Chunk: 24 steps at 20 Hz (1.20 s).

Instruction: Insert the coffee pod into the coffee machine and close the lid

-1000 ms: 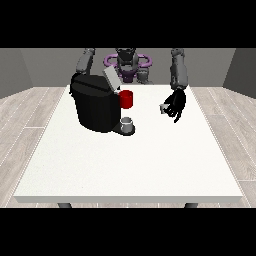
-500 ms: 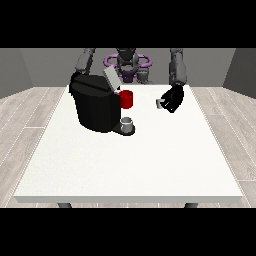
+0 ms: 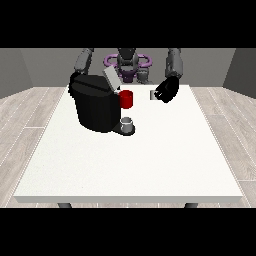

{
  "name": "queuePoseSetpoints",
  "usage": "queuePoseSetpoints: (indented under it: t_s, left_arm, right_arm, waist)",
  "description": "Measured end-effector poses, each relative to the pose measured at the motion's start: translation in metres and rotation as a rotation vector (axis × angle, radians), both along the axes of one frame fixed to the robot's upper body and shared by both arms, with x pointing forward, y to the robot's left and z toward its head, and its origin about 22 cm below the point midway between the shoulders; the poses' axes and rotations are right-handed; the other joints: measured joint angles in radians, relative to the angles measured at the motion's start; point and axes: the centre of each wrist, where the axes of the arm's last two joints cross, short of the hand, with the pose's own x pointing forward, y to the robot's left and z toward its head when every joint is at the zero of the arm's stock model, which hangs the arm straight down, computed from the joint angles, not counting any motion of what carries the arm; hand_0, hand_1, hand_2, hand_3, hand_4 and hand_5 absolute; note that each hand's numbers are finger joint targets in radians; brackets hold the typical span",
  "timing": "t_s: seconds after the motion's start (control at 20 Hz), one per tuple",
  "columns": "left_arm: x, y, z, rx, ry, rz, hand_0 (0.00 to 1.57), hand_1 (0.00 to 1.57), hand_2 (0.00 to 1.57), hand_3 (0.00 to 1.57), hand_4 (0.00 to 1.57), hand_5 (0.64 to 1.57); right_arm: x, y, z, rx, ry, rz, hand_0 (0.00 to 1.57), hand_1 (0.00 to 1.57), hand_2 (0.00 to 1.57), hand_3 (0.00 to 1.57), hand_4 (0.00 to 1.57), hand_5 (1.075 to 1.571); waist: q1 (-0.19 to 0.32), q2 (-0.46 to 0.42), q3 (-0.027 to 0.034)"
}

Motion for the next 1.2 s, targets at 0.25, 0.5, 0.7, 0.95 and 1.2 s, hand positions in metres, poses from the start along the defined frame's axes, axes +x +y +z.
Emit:
queuePoseSetpoints:
  t_s: [0.25,0.5,0.7,0.95,1.2]
  left_arm:
    - [0.009,-0.01,0.017,-0.041,0.008,0.005,1.19,1.19,1.25,1.3,0.57,1.571]
    - [0.004,-0.037,0.011,-0.053,0.055,-0.038,1.46,1.46,1.47,1.42,0.63,1.571]
    - [0.016,-0.045,0.043,-0.051,0.04,-0.051,1.36,1.36,1.4,1.35,0.66,1.571]
    - [0.023,-0.061,0.065,-0.105,0.018,-0.036,1.41,1.41,1.44,1.37,0.62,1.571]
    - [0.032,-0.066,0.095,-0.134,-0.034,-0.011,1.35,1.35,1.4,1.32,0.61,1.571]
  right_arm:
    - [-0.003,0.003,-0.005,-0.013,0.024,0.012,0.0,0.0,0.0,0.0,0.3,1.571]
    - [-0.008,-0.005,-0.013,-0.005,0.065,-0.014,0.0,0.0,0.0,0.0,0.3,1.571]
    - [-0.005,-0.011,-0.009,-0.019,0.054,-0.001,0.0,0.0,0.0,0.0,0.15,1.571]
    - [-0.006,-0.014,-0.01,-0.01,0.047,-0.006,0.0,0.0,0.0,0.0,0.19,1.571]
    - [0.005,-0.017,0.0,0.0,-0.011,0.016,0.0,0.0,0.0,0.0,0.23,1.571]
  waist:
    - [0.0,-0.037,0.0001]
    - [0.023,-0.099,0.0]
    - [0.014,-0.097,0.0]
    - [-0.004,-0.093,-0.0003]
    - [-0.032,-0.034,0.0002]
